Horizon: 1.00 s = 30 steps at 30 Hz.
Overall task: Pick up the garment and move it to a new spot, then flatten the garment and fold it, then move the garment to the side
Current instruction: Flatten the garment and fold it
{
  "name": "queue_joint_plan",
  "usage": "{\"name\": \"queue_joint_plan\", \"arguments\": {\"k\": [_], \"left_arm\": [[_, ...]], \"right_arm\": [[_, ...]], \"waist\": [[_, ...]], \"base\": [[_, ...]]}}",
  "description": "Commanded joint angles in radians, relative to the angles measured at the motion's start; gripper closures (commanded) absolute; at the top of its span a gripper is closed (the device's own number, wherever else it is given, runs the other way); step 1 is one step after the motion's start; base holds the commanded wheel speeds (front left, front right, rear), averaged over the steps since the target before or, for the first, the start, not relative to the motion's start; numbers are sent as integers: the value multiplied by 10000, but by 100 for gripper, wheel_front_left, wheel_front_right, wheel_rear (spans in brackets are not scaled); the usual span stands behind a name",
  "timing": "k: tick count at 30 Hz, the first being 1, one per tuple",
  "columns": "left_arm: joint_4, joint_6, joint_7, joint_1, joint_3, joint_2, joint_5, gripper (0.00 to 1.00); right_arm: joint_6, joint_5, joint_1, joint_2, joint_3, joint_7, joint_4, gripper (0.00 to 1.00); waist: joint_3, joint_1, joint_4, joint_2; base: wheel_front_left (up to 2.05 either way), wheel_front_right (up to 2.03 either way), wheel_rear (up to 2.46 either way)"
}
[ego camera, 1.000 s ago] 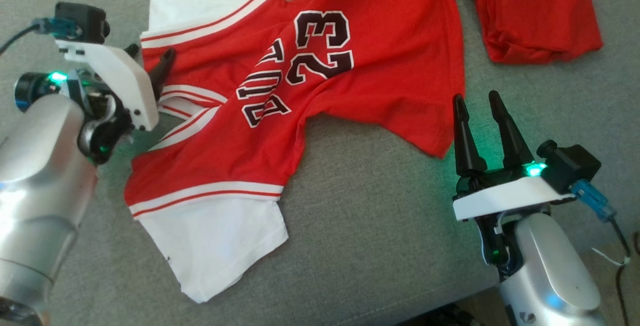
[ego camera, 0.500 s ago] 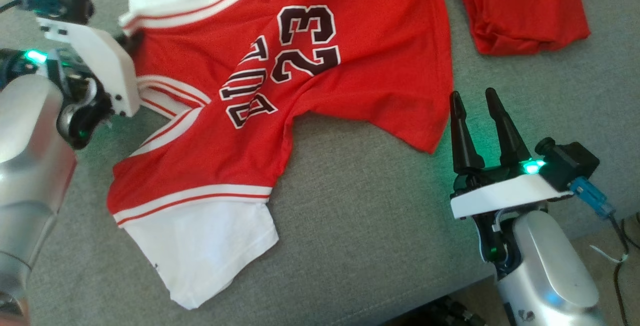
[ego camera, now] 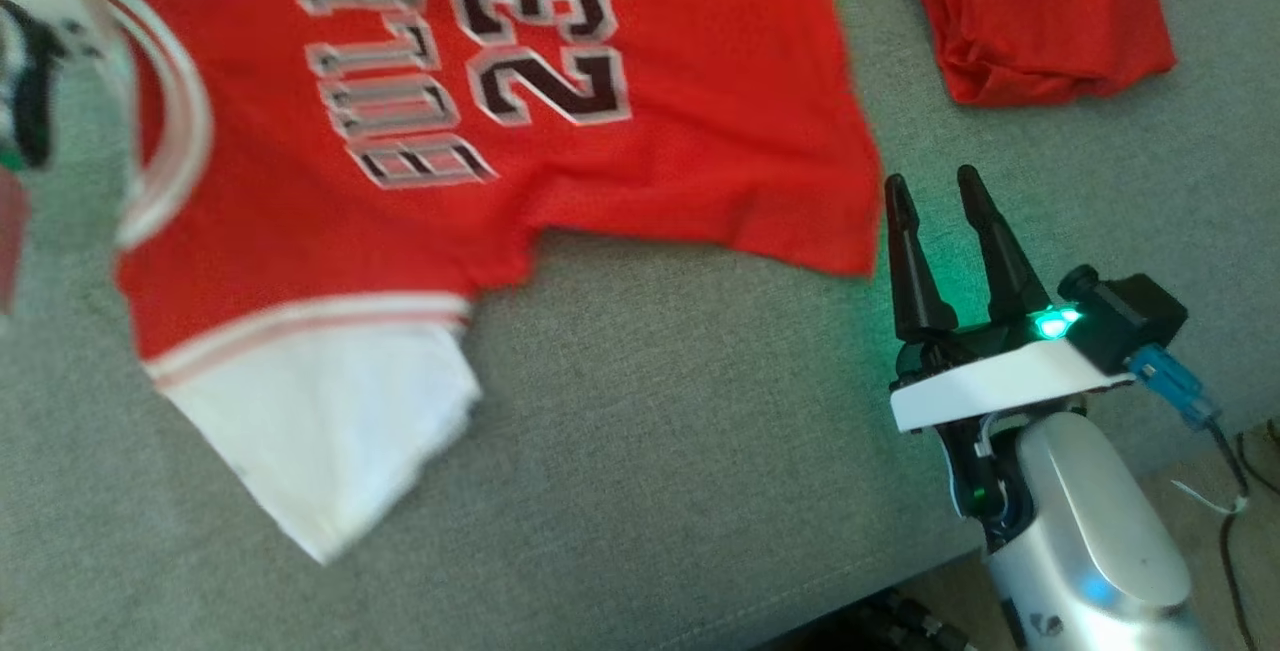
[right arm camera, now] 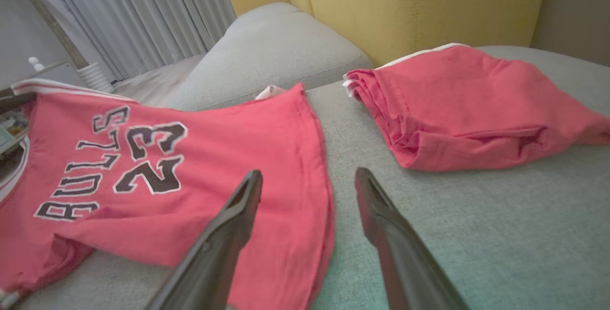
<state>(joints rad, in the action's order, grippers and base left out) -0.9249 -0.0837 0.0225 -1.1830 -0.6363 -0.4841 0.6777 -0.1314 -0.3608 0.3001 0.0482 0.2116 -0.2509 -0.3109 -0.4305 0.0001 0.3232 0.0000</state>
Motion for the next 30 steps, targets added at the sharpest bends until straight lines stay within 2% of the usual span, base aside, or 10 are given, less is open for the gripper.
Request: {"name": "queue_joint_plan", "arguments": {"k": [1, 5, 6, 7, 9, 13, 21, 26, 30], "left_arm": [[108, -153, -257, -684, 461, -588, -95, 100], [-375, -460, -1147, -1136, 501, -553, -338, 100], [-504, -512, -1292, -1214, 465, -526, -410, 71], [-658, -499, -1327, -1248, 430, -464, -427, 0], [-976, -228, -1093, -1238, 361, -259, -319, 0], [-1331, 77, -1275, -1218, 134, 29, -400, 0], [-1223, 560, -2586, -488, -36, 680, -421, 0], [-407, 582, -2817, 648, 28, 1056, -395, 0], [896, 248, -2837, 1925, 230, 1234, -533, 0]], "right_arm": [[7, 18, 147, 20, 205, -109, 289, 0], [7, 89, 184, 20, 273, -109, 278, 0], [7, 107, 193, 20, 285, -109, 279, 0], [7, 123, 198, 20, 291, -109, 283, 0], [7, 153, 202, 20, 259, -109, 293, 0], [7, 240, 232, 20, 145, -109, 300, 0], [7, 648, 143, 20, -581, -109, 455, 0], [7, 1006, -31, 20, -1074, -109, 371, 0], [7, 1346, -299, 20, -1371, -109, 253, 0]], "waist": [[-17, -1, 10, 0], [-74, -1, 17, 0], [-92, -1, 7, 0], [-103, -1, -5, 0], [-122, -1, -67, 0], [-60, -1, -309, 0], [747, -1, -1336, 0], [1379, -1, -2281, 0], [1875, -1, -2995, 0]], "base": [[0, 0, 0], [0, 0, 0], [0, 0, 0], [0, 0, 0], [0, 0, 0], [0, 0, 0], [0, 0, 0], [0, 0, 0], [0, 0, 0]]}}
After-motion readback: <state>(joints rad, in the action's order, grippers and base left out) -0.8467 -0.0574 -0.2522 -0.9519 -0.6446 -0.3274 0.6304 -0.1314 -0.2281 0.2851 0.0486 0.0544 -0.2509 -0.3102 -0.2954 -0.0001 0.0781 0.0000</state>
